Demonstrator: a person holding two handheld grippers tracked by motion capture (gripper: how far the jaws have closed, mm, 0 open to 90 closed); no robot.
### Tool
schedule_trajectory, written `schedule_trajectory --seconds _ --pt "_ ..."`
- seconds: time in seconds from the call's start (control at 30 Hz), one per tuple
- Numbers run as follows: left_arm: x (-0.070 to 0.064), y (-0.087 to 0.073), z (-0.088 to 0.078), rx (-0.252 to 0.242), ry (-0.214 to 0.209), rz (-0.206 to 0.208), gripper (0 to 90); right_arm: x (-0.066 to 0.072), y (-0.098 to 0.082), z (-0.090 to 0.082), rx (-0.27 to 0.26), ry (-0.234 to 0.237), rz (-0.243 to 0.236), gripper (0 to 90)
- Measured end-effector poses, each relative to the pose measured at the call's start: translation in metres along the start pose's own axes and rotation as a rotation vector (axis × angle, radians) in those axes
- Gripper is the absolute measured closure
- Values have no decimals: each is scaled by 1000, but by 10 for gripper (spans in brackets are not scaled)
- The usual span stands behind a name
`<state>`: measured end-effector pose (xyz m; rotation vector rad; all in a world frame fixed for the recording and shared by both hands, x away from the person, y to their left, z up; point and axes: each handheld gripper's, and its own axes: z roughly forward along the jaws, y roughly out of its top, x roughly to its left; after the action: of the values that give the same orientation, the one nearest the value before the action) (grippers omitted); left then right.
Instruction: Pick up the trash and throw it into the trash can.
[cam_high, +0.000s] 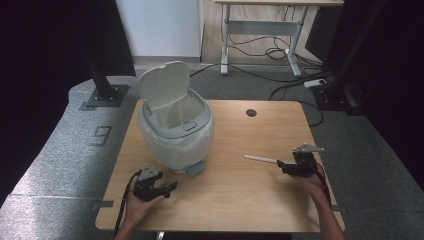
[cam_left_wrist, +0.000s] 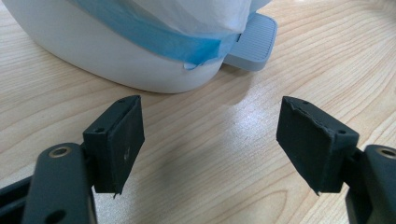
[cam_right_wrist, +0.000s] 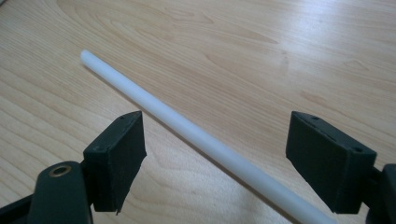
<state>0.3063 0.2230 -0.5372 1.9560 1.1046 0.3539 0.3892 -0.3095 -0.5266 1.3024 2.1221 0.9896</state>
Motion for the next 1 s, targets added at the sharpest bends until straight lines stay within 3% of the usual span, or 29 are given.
schedule_trajectory --seconds 0.23,1.0 --pt "1 -1 -1 0 6 -1 233 1 4 12 33 41 -20 218" --pt "2 -1 -3 -3 0 -7 234 -8 -5 19 129 31 -33 341"
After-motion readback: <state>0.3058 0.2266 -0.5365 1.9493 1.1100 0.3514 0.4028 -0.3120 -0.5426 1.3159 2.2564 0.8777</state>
